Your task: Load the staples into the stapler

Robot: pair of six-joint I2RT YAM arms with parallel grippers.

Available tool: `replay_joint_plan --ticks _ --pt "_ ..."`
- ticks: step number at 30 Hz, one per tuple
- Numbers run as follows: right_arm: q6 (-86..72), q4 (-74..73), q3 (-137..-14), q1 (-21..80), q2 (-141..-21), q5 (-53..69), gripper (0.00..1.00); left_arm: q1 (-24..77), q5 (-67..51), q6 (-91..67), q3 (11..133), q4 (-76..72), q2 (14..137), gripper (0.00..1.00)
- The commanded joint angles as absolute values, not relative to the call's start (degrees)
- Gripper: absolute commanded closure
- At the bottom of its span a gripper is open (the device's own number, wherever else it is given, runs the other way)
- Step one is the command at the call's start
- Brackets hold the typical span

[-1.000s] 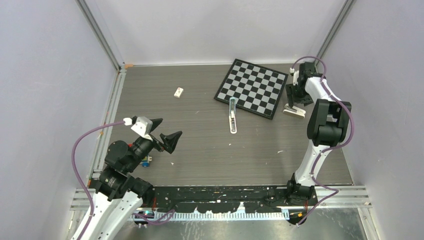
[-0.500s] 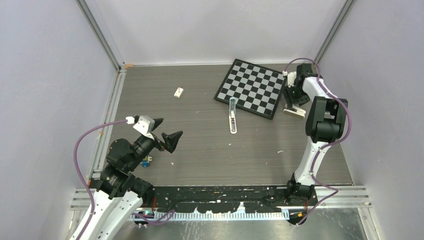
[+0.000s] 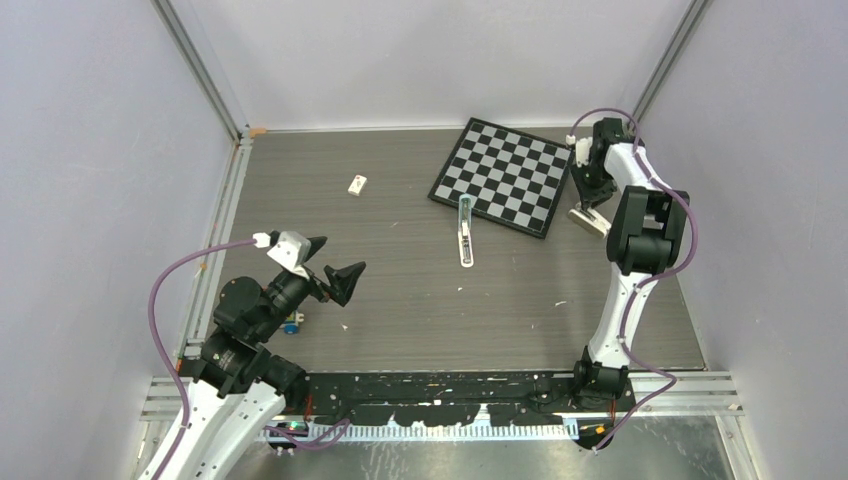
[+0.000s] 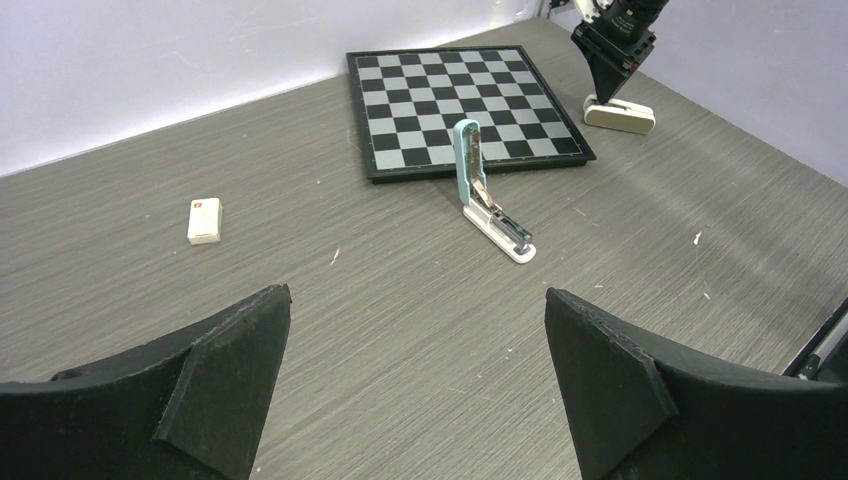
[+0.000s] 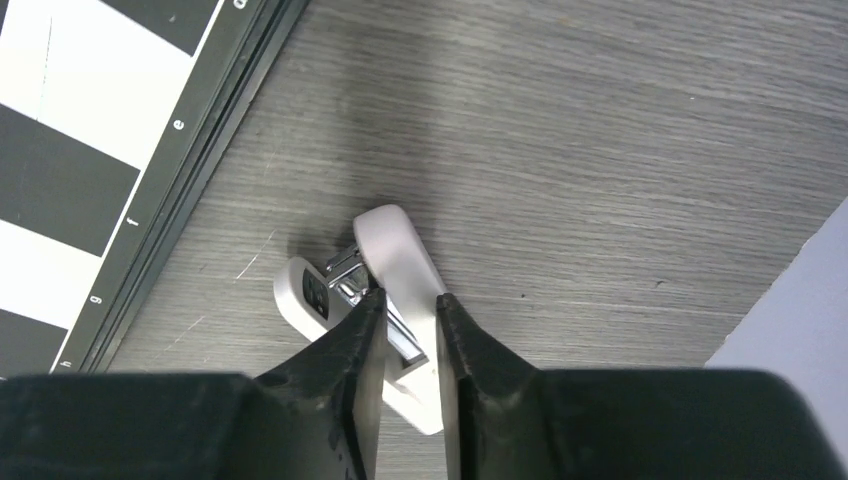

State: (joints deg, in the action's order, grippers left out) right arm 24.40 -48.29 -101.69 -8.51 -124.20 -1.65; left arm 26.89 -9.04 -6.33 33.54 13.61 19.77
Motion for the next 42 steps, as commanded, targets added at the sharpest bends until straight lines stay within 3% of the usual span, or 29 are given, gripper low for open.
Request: replay_joint_plan --ticks 1,4,9,16,19,23,27,36,42 --pt "21.50 -51.52 -103.47 -9.37 -125.94 -1.17 0.76 27.07 -8.53 -5.35 34.32 12.98 20.15 0.00" --pt "20.23 -51.14 -103.29 -9.58 -125.32 -0.79 0.83 27.07 -8.42 -5.52 34.73 13.18 20.75 0.00" --pt "17.73 -51.50 -103.91 -9.96 -125.63 -2.99 0.86 27.07 -8.26 -5.80 35.16 13.82 21.11 0.00" --pt "14.13 -51.48 -102.14 -11.12 -124.72 -2.28 0.61 27.07 -8.23 -6.00 35.04 13.80 20.91 0.00" --pt "14.02 -51.37 -101.95 -11.57 -124.99 -0.97 0.57 27.07 -8.35 -6.15 35.31 14.17 20.97 0.00" --pt "13.97 -51.64 -102.30 -12.42 -126.12 1.73 0.68 27.07 -7.80 -6.45 36.63 15.87 21.96 0.00" --pt "13.97 -51.96 -102.55 -12.73 -126.74 2.30 0.71 27.07 -5.99 -7.76 38.33 17.66 23.46 0.00" --pt "10.02 -48.91 -99.60 -12.60 -121.25 2.83 0.95 27.07 -6.32 -10.72 42.06 21.81 27.77 0.02" --pt "6.12 -43.77 -91.85 -11.60 -112.95 5.87 0.99 27.07 -8.65 -13.71 48.21 29.00 36.68 0.06"
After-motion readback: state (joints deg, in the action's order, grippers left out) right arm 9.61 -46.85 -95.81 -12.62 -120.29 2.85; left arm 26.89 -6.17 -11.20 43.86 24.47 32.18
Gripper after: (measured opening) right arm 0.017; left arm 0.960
